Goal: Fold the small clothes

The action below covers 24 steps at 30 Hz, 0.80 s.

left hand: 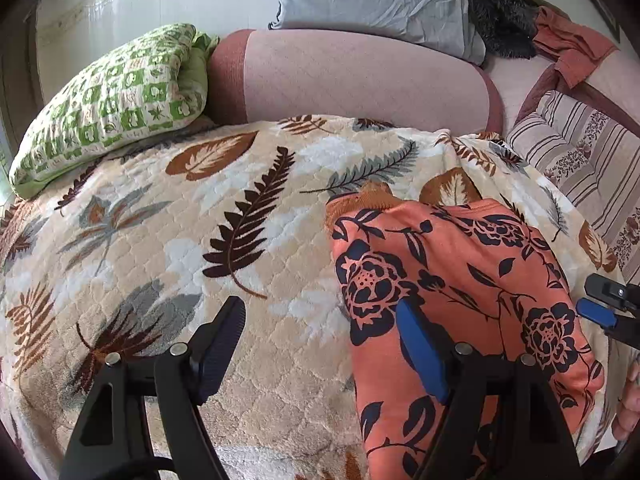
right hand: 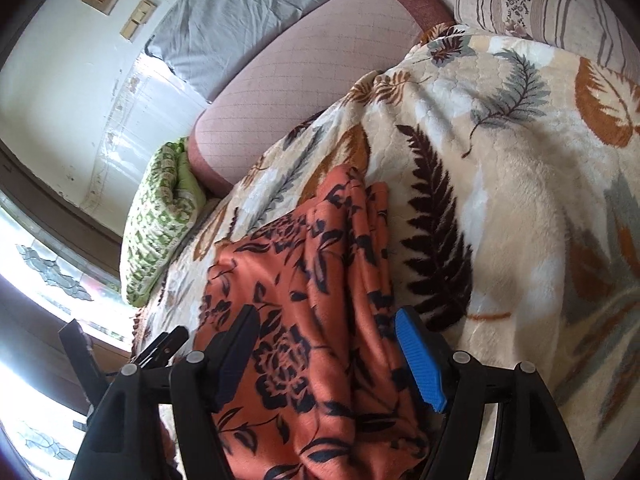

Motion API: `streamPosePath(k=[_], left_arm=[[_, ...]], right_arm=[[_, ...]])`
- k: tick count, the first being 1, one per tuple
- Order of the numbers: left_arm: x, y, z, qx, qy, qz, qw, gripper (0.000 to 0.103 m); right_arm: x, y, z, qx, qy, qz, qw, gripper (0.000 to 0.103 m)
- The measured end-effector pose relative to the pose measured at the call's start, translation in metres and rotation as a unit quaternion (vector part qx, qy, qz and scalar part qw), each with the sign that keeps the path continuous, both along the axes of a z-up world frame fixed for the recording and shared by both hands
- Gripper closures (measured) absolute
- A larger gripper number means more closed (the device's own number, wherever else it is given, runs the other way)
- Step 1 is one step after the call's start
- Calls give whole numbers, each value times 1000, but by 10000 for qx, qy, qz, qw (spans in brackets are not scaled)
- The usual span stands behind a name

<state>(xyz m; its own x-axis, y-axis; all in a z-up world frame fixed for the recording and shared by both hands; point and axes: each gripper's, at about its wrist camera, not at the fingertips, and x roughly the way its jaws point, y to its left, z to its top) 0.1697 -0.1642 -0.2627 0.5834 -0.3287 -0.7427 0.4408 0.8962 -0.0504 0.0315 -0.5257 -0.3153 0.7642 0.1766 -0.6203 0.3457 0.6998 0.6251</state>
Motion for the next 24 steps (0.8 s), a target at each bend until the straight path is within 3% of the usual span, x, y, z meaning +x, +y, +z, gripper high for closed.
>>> streamPosePath(k=[3, 12, 19, 24], left_arm=[[6, 1, -5, -132, 293, -114, 9994, 25], [29, 15, -16, -809, 1172, -150, 9897, 25], [30, 9, -21, -836, 1393, -463, 9856, 25], [30, 8, -22, -984, 1525, -573, 9817, 25]], right_arm=[[7, -9, -8, 245, 85, 54, 9997, 29], [17, -11, -13, 272, 198, 172, 9993, 29], [23, -12, -24, 327, 502, 253, 9979, 29], [29, -15, -33, 632, 498, 374, 9961, 29]])
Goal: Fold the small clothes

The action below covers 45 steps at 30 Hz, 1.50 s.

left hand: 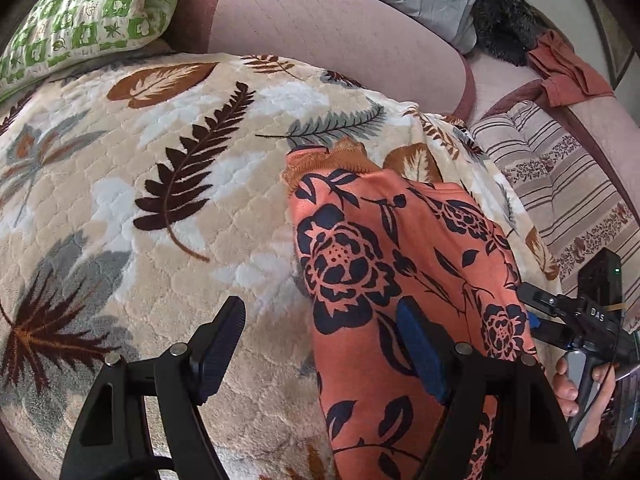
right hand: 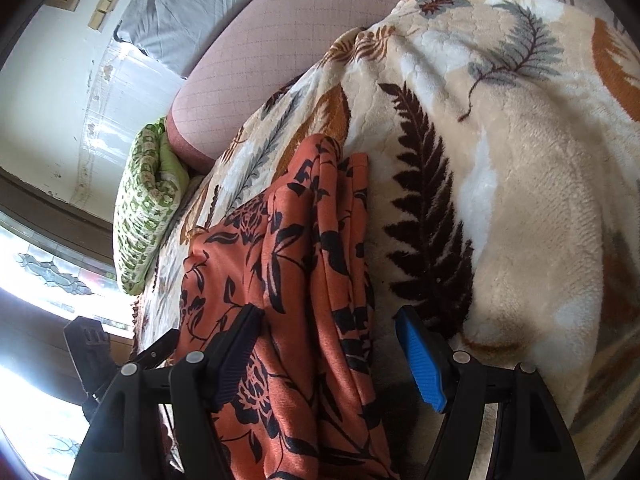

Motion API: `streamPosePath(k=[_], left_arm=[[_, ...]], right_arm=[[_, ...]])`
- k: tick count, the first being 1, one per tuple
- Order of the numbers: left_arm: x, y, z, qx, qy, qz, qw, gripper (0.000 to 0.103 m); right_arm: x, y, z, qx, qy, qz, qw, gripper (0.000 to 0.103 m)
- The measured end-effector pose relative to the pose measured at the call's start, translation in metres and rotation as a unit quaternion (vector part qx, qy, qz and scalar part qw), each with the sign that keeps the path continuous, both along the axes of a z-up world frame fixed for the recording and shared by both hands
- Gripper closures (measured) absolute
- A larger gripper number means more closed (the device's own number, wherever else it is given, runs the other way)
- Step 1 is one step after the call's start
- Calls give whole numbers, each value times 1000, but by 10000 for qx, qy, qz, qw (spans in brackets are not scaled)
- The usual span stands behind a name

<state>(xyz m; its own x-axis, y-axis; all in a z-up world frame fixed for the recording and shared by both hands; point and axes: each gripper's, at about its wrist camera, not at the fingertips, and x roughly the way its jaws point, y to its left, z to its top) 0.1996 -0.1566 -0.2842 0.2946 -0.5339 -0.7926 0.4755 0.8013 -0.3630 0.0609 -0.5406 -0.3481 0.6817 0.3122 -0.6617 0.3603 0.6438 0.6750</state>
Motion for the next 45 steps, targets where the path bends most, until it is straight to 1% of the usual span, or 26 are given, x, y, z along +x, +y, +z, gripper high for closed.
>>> streamPosePath(k=[3, 5, 9, 10, 13, 15, 17, 20, 22, 24, 26, 28, 31, 34, 36, 39, 42, 45], left_arm=[[0, 3, 3, -317, 205, -135, 9992, 25], [-2, 1, 4, -463, 351, -343, 9977, 25], [-3, -9, -6, -477, 655, -577, 9950, 25], [-3, -11, -10, -479, 756, -621, 9941, 25], [1, -13, -23, -732, 1212, -652, 9878, 24], [6, -11, -31, -960, 1543, -599, 9815, 24], [9, -10, -36, -1111, 1710, -574, 9773, 23], [8, -13, -36, -1171, 1711, -614, 9763, 23], [9, -14, -37, -1212, 1727, -595, 9757, 23], [10, -14, -38, -1269, 1751, -575, 9747, 23], [11, -12, -39, -1324, 1756, -550, 9740, 23], [10, -12, -40, -1340, 1722, -519, 9745, 23], [10, -16, -38, -1322, 1660, -522, 9758, 26], [10, -18, -35, -1315, 1608, -522, 9768, 33], [9, -19, -32, -1345, 1583, -520, 9768, 40], [7, -19, -26, -1357, 1473, -545, 9782, 46], [4, -14, -18, -1362, 1337, -584, 9799, 50], [3, -2, -3, -1410, 1069, -505, 9829, 52]], right_arm=[[2, 0, -4, 243, -29, 76, 9997, 29], [3, 1, -5, 312, -42, 149, 9994, 29], [10, 4, -16, 344, 164, 326, 9987, 29], [11, 6, -17, 334, 145, 336, 9988, 29], [14, 5, -20, 472, 72, 366, 9982, 27], [15, 4, -21, 572, -6, 384, 9976, 28], [18, 8, -23, 631, -53, 496, 9968, 28], [21, 15, -22, 459, -48, 618, 9970, 28], [22, 18, -21, 457, -76, 635, 9969, 30], [23, 19, -23, 466, -58, 624, 9969, 34], [23, 22, -22, 371, -21, 618, 9974, 43], [23, 25, -22, 387, -16, 639, 9972, 51], [22, 28, -19, 244, -33, 648, 9976, 53], [22, 33, -11, 33, -119, 679, 9976, 55], [21, 37, -7, -38, -103, 631, 9979, 56], [18, 43, 4, -150, -196, 573, 9980, 57], [13, 54, 18, -329, -417, 542, 9971, 59], [10, 64, 26, -319, -546, 516, 9967, 60]])
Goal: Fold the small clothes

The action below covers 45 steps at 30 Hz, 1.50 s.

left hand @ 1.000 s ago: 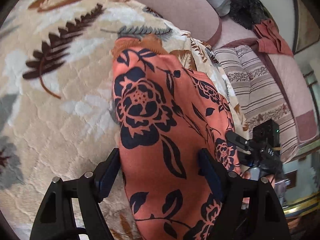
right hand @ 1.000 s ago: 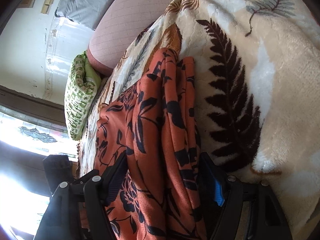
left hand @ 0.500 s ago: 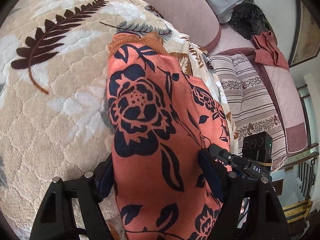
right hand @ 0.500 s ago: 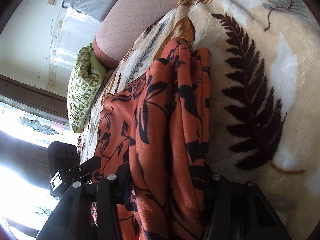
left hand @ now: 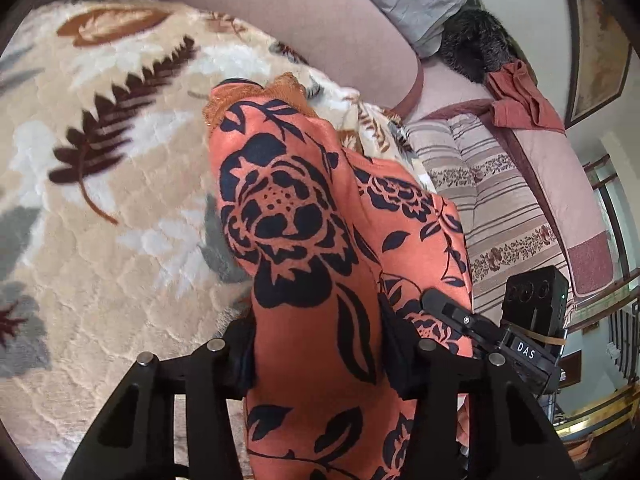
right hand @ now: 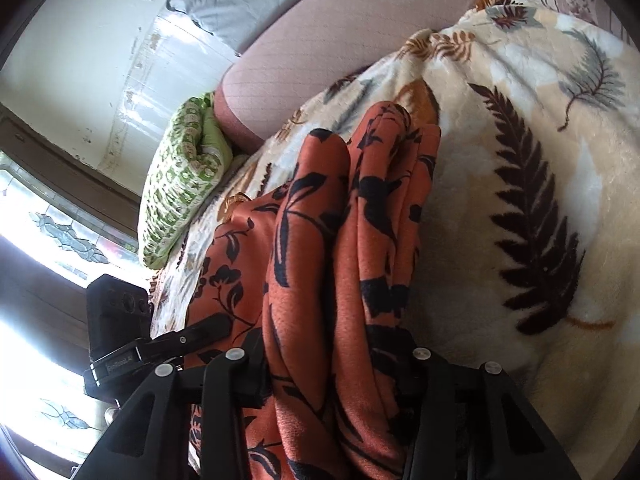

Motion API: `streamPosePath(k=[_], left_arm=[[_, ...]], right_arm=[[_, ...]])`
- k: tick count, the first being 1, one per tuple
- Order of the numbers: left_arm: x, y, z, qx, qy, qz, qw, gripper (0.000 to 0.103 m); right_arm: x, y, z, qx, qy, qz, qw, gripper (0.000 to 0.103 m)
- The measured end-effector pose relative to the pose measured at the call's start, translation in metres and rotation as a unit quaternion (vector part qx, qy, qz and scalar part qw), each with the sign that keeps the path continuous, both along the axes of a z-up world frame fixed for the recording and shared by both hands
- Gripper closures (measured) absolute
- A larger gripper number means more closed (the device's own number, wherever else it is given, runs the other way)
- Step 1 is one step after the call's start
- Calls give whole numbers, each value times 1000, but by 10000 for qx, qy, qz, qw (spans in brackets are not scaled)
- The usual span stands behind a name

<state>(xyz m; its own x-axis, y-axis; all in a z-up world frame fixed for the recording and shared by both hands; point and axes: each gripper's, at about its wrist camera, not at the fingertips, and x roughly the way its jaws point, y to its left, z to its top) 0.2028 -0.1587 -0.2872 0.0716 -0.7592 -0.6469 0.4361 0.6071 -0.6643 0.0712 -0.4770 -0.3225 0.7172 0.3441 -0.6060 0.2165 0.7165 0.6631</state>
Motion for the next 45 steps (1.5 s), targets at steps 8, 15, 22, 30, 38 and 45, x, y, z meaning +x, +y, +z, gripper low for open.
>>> streamPosePath(k=[8, 15, 22, 30, 38, 45], left_arm=[[8, 64, 39, -424, -424, 515, 9969, 52], [15, 122, 62, -469, -774, 1022, 9906, 52], [20, 164, 60, -262, -816, 1308, 9877, 52], [41, 181, 14, 494, -76, 1657, 9849, 52], [51, 185, -10, 842, 315, 2000, 9757, 43], [20, 195, 15, 1381, -661, 2443, 9575, 40]], right_arm=[[6, 45, 38, -31, -654, 379, 9971, 60], [26, 93, 51, 220, -936, 691, 9930, 60], [53, 132, 33, 576, -795, 991, 9902, 60], [88, 158, -31, 1043, 291, 1029, 9888, 61], [88, 147, -54, 962, 455, 971, 9896, 45], [69, 155, -17, -14, 160, 849, 9963, 39]])
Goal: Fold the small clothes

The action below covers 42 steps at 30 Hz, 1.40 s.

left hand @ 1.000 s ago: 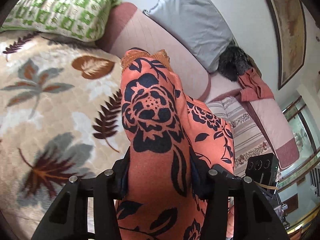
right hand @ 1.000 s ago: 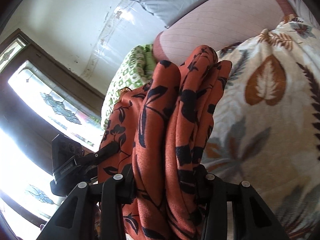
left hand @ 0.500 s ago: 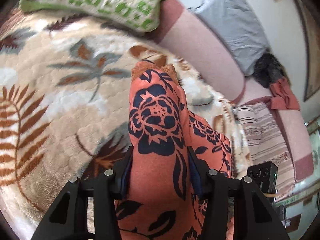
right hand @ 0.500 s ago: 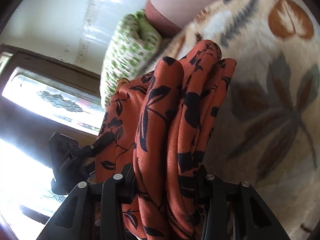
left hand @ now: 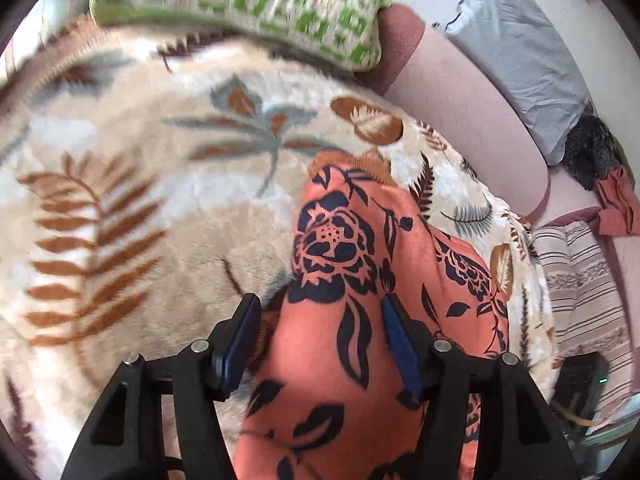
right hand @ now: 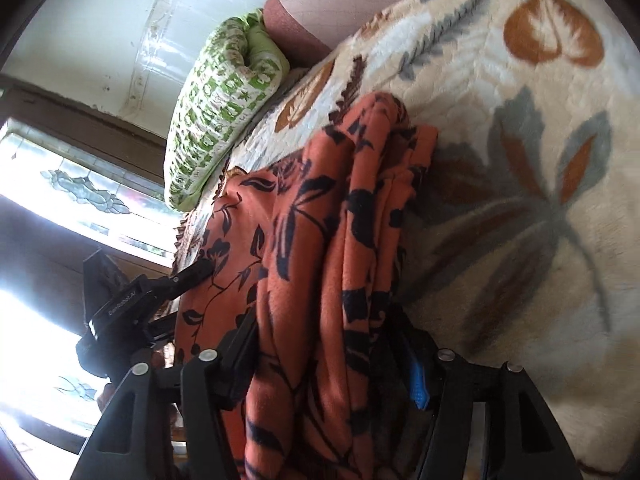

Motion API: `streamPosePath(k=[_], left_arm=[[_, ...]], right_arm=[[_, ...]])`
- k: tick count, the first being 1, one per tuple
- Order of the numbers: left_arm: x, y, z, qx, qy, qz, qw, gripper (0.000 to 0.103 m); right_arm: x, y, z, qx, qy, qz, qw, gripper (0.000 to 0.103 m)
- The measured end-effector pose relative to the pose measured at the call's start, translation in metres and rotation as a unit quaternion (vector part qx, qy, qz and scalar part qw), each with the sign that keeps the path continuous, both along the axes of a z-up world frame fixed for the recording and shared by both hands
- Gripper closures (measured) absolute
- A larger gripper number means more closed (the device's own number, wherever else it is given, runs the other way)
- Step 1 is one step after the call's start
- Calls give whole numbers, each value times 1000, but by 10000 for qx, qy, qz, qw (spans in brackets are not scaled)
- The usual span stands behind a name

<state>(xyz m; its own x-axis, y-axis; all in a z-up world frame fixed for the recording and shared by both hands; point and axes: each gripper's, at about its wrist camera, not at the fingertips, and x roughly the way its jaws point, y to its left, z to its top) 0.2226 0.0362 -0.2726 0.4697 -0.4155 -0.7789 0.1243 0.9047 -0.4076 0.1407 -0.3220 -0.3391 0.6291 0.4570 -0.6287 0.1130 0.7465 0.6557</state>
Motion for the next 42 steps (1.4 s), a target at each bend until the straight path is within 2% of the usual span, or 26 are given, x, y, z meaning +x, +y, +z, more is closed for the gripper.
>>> streamPosePath(k=[3, 7, 10, 12, 14, 17, 23, 27, 29, 33, 42], left_arm=[[-33, 8, 29, 454, -804, 255, 9954, 39], [-74, 19, 54, 730, -1220, 438, 9889, 32], [-109, 21, 69, 1149, -1411, 556, 9817, 29], [-127, 19, 82, 1526, -1514, 628, 9746, 26], [-143, 20, 97, 1948, -1660, 722, 9640, 25], [-163, 18, 125, 2315, -1997, 828, 9485, 24], [-195, 19, 179, 2316, -2356, 898, 9396, 21], [-213, 14, 204, 2435, -2672, 1036, 9266, 16], [-220, 11, 213, 2451, -2777, 1036, 9231, 14], [-228, 7, 223, 2355, -2797, 995, 9254, 14], [-235, 2, 233, 2252, -2841, 1005, 9265, 14]], right_arm=[[-20, 3, 31, -774, -420, -78, 9961, 39], [-56, 6, 66, -1251, -800, -238, 9886, 39], [-85, 16, 82, -1697, -800, -311, 9818, 38], [-99, 25, 93, -2095, -764, -336, 9742, 38], [-106, 39, 110, -2408, -780, -339, 9668, 38], [-128, 48, 136, -2587, -930, -350, 9608, 38], [-148, 82, 181, -2797, -1185, -437, 9518, 31], [-163, 101, 201, -2979, -1453, -431, 9425, 31], [-170, 106, 210, -3002, -1575, -436, 9398, 31], [-178, 109, 220, -3024, -1697, -453, 9369, 31], [-187, 102, 228, -2920, -1707, -550, 9395, 31]])
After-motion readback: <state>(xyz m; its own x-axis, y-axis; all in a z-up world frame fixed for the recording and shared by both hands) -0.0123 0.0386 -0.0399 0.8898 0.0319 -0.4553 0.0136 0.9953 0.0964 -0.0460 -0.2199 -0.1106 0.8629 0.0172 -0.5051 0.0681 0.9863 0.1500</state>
